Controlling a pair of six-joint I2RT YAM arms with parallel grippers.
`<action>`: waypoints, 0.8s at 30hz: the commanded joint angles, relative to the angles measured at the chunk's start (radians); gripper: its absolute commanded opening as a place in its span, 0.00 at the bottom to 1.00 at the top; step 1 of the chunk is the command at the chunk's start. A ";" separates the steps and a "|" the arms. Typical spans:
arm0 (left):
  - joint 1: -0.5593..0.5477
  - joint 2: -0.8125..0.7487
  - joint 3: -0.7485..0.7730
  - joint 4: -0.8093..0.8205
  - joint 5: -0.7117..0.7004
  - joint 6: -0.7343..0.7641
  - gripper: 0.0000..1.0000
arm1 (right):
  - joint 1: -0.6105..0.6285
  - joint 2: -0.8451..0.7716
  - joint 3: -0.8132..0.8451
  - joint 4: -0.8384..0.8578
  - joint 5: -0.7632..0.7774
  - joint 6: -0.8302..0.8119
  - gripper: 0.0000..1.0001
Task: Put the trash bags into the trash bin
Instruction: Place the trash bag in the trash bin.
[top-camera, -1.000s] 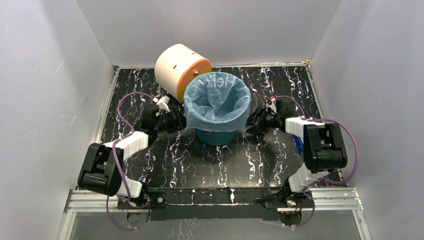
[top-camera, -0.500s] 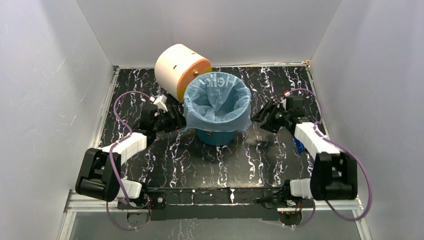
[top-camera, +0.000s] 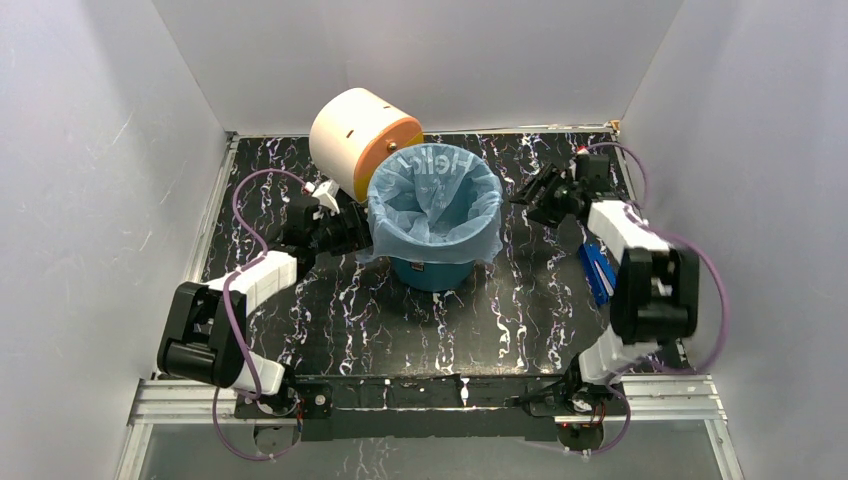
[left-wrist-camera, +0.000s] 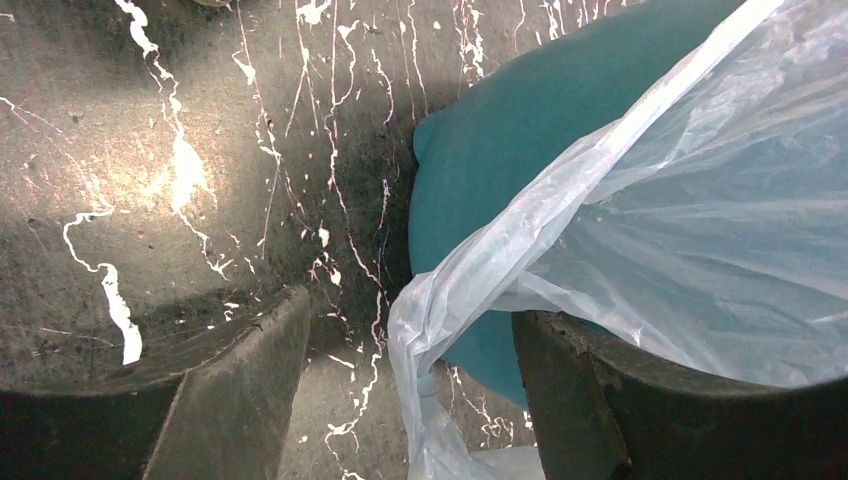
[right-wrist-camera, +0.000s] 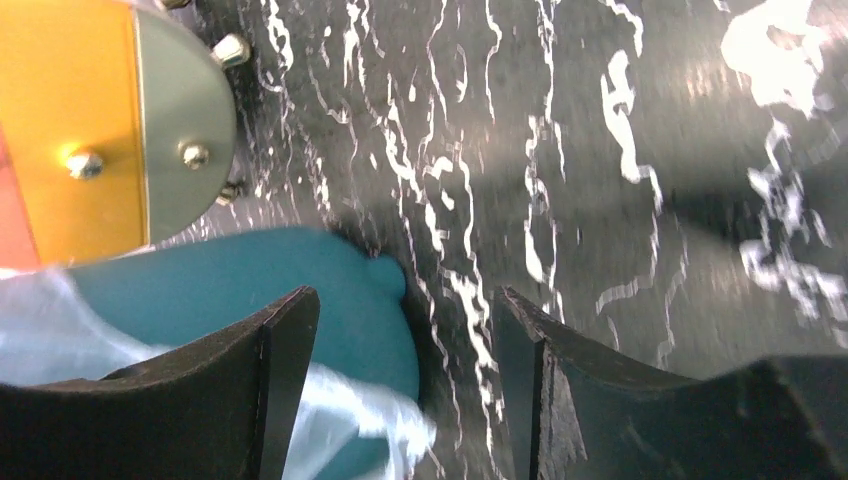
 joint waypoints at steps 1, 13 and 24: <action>0.004 0.012 0.045 -0.070 -0.001 0.039 0.71 | 0.035 0.215 0.134 0.053 -0.125 0.021 0.74; 0.003 -0.122 -0.061 -0.105 0.010 0.051 0.72 | 0.206 0.312 0.089 0.070 -0.324 -0.090 0.75; 0.003 -0.190 -0.178 0.029 0.072 -0.029 0.70 | 0.235 0.271 0.017 -0.023 -0.382 -0.238 0.75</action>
